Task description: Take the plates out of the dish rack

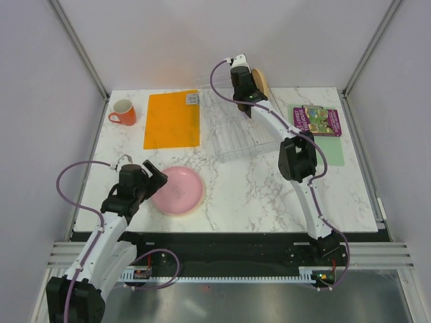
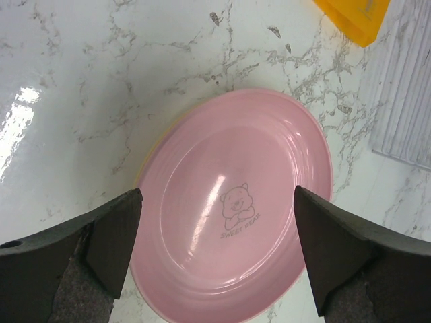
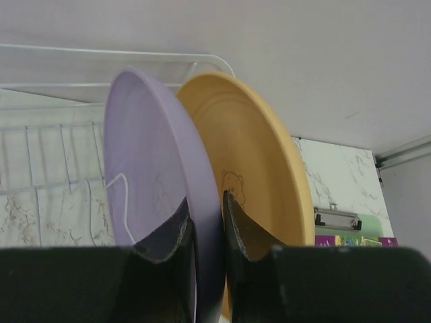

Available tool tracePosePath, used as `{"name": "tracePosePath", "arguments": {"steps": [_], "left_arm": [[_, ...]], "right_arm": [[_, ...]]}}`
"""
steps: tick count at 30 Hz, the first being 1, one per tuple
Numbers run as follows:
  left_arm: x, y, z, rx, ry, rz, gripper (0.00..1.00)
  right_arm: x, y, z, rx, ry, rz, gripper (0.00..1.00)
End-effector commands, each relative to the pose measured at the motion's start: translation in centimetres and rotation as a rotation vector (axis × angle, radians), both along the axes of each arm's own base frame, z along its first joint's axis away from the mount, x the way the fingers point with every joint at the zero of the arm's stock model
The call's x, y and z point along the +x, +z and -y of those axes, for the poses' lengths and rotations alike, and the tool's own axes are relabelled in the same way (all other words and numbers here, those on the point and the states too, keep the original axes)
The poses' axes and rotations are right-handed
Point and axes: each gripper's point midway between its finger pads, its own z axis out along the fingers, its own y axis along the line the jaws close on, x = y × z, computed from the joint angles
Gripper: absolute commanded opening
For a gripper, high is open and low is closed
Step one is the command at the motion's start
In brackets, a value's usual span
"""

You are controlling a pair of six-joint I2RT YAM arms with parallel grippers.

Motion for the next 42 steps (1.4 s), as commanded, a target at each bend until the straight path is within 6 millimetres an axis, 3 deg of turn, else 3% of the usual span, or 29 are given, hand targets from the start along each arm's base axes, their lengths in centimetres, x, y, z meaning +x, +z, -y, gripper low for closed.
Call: {"name": "tracePosePath", "arguments": {"steps": [1,3,10,18,25,26,28,33,34,35,37,39,40,41,42], "left_arm": [[1.6,2.1,0.0,0.021,-0.021,0.074,1.0],[1.6,2.0,0.0,0.019,-0.019,0.07,1.0],[1.4,1.7,0.3,-0.001,-0.023,0.064,1.0],[1.4,1.7,0.6,-0.007,-0.04,0.062,1.0],[1.1,2.9,1.1,-0.024,-0.072,0.103,1.0],[1.1,3.4,1.2,-0.028,-0.075,0.121,1.0],[0.9,4.0,1.5,-0.038,-0.094,0.14,1.0],[0.6,5.9,2.5,-0.061,-0.16,0.208,1.0],[0.5,6.1,2.6,-0.063,-0.172,0.217,1.0],[0.5,6.4,2.8,-0.066,-0.182,0.229,1.0],[0.3,7.5,3.4,-0.086,-0.214,0.272,1.0],[0.1,8.3,3.9,-0.105,-0.244,0.307,1.0],[0.1,8.8,4.1,-0.111,-0.254,0.328,1.0],[0.1,9.1,4.3,-0.117,-0.261,0.338,1.0],[0.0,9.5,4.7,-0.133,-0.282,0.352,1.0]], "right_arm": [[0.7,3.2,0.8,0.025,-0.033,0.09,0.14],[0.7,4.0,1.0,0.025,-0.05,0.112,0.0],[-1.0,7.1,3.2,-0.131,-0.274,0.252,0.0],[-3.4,10.5,2.1,-0.199,-0.341,0.36,0.0],[-5.2,13.3,2.4,-0.182,-0.359,0.4,0.0],[-5.9,14.7,2.4,-0.165,-0.359,0.413,0.0],[-6.7,15.0,2.1,-0.14,-0.34,0.405,0.0],[-10.2,18.1,0.6,-0.031,-0.191,0.36,0.0],[-11.5,19.9,0.4,0.049,-0.167,0.384,0.0],[-12.1,18.9,0.2,0.031,-0.137,0.323,0.0],[-14.2,20.4,-1.0,0.123,-0.052,0.316,0.0],[-15.9,18.9,-1.5,0.146,-0.003,0.246,0.0],[-17.3,20.3,-2.4,0.207,0.085,0.243,0.0],[-18.3,18.4,-2.7,0.253,0.104,0.188,0.0],[-19.1,18.2,-3.1,0.287,0.142,0.17,0.0]]}}
